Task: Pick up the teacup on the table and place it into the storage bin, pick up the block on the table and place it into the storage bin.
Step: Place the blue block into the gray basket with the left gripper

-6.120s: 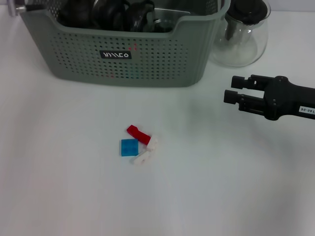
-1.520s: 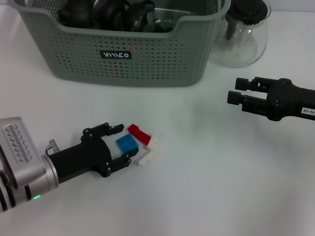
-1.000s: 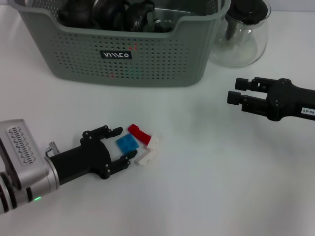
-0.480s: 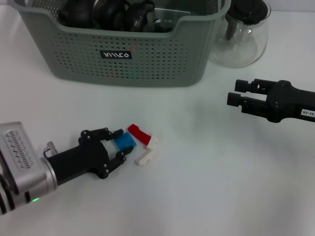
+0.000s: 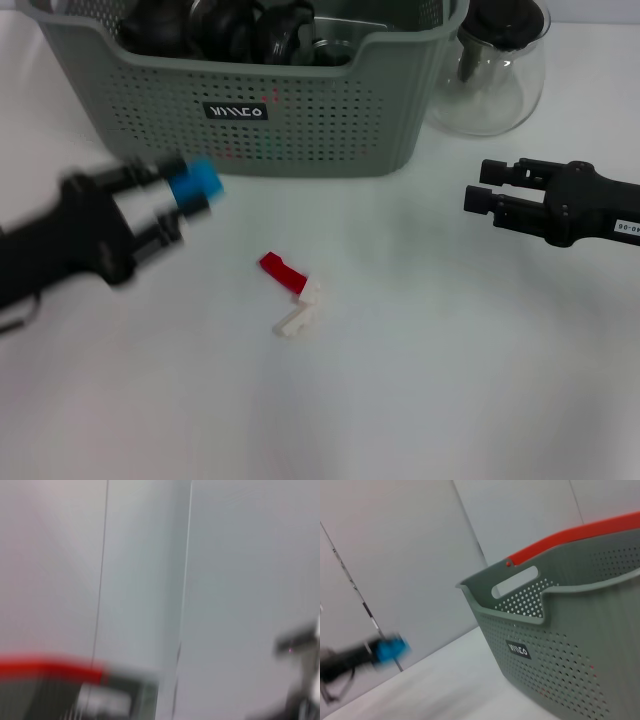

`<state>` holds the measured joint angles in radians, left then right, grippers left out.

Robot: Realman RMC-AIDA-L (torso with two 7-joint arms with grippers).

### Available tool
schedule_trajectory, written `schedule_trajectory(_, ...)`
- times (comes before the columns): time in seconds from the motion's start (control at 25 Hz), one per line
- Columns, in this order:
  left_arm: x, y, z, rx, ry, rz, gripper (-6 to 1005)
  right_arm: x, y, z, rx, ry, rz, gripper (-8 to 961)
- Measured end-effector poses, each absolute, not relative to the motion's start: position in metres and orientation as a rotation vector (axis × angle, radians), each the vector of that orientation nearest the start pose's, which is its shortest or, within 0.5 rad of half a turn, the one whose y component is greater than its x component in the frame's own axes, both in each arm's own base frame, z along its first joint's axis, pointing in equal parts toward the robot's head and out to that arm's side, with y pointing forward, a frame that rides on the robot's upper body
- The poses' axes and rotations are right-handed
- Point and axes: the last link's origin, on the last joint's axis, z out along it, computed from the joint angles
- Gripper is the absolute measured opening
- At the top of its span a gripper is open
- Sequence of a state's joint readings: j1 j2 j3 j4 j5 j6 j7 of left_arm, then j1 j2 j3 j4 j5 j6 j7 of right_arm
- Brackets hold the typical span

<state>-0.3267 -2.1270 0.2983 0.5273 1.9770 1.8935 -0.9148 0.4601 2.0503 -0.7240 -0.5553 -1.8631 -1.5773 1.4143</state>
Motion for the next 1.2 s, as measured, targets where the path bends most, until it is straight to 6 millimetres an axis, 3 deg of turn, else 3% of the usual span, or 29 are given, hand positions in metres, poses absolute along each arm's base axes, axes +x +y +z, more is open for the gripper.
schedule_trajectory(0.16,-0.273,0.267,0.058,-2.326,-0.451,-1.391,456,0.279,0.31,-0.001,-2.642,0.828,0.869,584)
schedule_trajectory(0.32,-0.239,0.318,0.083,-2.35,-0.557,-1.407,473,0.277,0.311,-0.002,-2.645,0.824,0.873,584)
schedule_trajectory(0.48,-0.204,0.379,0.091,-2.409,-0.672,-1.146,490,0.276,0.311,-0.003,-2.647,0.821,0.875,584)
schedule_trajectory(0.56,-0.188,0.414,0.085,-2.437,-0.781,-0.875,499,0.276,0.311,-0.002,-2.649,0.82,0.877,584)
schedule_trajectory(0.88,-0.177,0.447,0.059,-2.396,-0.968,-0.479,532,0.276,0.312,-0.003,-2.65,0.819,0.875,583)
schedule_trajectory(1.08,-0.174,0.448,0.053,-2.353,-0.957,-0.47,554,0.276,0.312,-0.002,-2.649,0.819,0.872,584)
schedule_trajectory(1.2,-0.172,0.44,0.063,-2.326,-0.96,-0.599,566,0.277,0.311,-0.002,-2.647,0.821,0.87,584)
